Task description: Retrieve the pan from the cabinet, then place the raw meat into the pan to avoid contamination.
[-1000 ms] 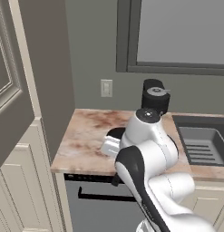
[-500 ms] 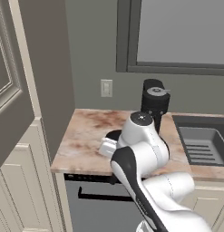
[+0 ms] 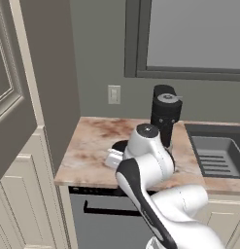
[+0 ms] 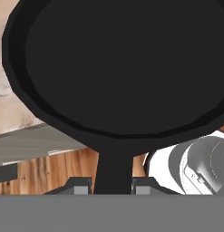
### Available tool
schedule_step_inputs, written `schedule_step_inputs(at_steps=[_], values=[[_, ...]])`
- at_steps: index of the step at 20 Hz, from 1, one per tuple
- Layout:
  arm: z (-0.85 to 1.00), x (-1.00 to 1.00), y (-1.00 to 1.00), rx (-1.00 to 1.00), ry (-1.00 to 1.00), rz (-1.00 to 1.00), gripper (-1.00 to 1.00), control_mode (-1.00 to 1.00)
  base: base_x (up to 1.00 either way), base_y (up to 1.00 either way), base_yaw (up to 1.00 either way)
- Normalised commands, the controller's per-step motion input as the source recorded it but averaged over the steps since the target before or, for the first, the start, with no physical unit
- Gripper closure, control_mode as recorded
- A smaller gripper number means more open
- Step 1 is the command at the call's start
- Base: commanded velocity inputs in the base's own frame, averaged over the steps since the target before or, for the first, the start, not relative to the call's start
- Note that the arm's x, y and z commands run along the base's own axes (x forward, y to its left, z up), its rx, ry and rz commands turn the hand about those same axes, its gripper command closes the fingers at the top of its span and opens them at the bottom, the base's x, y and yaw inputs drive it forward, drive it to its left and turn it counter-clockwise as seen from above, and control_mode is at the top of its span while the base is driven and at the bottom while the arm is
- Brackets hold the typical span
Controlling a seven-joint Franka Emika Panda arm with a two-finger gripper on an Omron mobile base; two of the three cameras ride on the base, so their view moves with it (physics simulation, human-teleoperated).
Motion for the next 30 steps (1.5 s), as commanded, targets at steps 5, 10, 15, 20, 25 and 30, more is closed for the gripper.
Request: schedule_step_inputs(at_steps=[5,10,15,20,25,30], values=[[-0.17,0.31,0.04,0.00,0.00,0.00,1.00,-1.00,0.00,0.00,0.00],[-0.19,0.30,0.06,0.00,0.00,0.00,1.00,-1.00,0.00,0.00,0.00],[-0.19,0.31,0.05,0.00,0.00,0.00,1.00,-1.00,0.00,0.00,0.00],[-0.19,0.31,0.03,0.00,0.00,0.00,1.00,-1.00,0.00,0.00,0.00],[-0.21,0.29,0.03,0.00,0.00,0.00,1.00,-1.00,0.00,0.00,0.00],[-0.22,0.29,0.04,0.00,0.00,0.00,1.00,-1.00,0.00,0.00,0.00]])
